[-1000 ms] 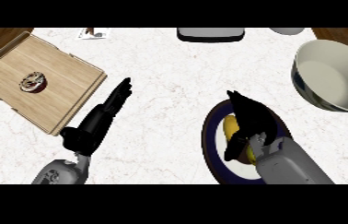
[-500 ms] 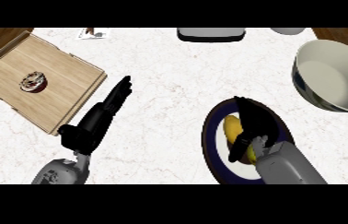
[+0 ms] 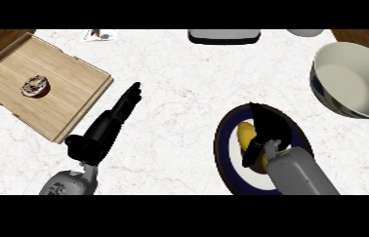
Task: Pick the lemon from the plate and place it in the bowl
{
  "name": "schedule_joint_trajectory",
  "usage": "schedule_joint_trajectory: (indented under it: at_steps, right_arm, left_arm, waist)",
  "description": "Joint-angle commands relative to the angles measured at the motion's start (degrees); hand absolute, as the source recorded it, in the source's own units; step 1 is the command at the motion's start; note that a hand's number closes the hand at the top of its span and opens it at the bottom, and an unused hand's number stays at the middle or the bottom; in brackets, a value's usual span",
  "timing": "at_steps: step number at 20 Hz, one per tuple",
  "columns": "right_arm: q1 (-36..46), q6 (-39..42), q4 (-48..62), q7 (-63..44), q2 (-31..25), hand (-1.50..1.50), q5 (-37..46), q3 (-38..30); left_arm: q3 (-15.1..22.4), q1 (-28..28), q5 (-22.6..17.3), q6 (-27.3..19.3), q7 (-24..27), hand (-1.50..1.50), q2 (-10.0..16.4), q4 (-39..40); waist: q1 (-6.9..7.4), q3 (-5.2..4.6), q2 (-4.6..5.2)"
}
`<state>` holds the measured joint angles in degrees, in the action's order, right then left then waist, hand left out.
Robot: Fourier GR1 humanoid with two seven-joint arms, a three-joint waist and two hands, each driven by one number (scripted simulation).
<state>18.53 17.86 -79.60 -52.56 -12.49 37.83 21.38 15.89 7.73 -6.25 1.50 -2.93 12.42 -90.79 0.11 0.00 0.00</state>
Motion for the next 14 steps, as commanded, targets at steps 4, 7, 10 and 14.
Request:
schedule_joint_trajectory:
  at_steps: [4, 7, 10, 14]
  right_arm:
    - [1.5, -4.63, 6.24, 10.49, 0.83, 1.5, 5.38, -0.67]
    - [3.27, -5.9, 7.7, 10.68, 2.41, 1.5, 7.9, -2.83]
    - [-0.68, -3.8, -0.35, 9.43, 1.01, 1.5, 8.91, -3.47]
    - [-2.94, -1.11, -1.08, 21.89, -4.53, 1.5, 8.21, 0.11]
  left_arm:
    - [0.13, -4.6, 2.51, 1.22, 3.22, 0.0, -1.84, -0.23]
    - [-1.57, -0.79, 3.07, 2.43, 1.24, 0.0, -2.94, 1.12]
    - [-2.75, -0.98, 2.99, 3.58, 0.17, 0.0, -3.57, 1.07]
    - [-6.99, 2.37, 0.98, 5.27, 0.97, 0.0, -1.46, 3.78]
  waist:
    - [0.3, 0.01, 0.04]
    - [0.1, 0.01, 0.04]
    - [-0.11, 0.0, -0.04]
    - [-0.64, -0.01, 0.04]
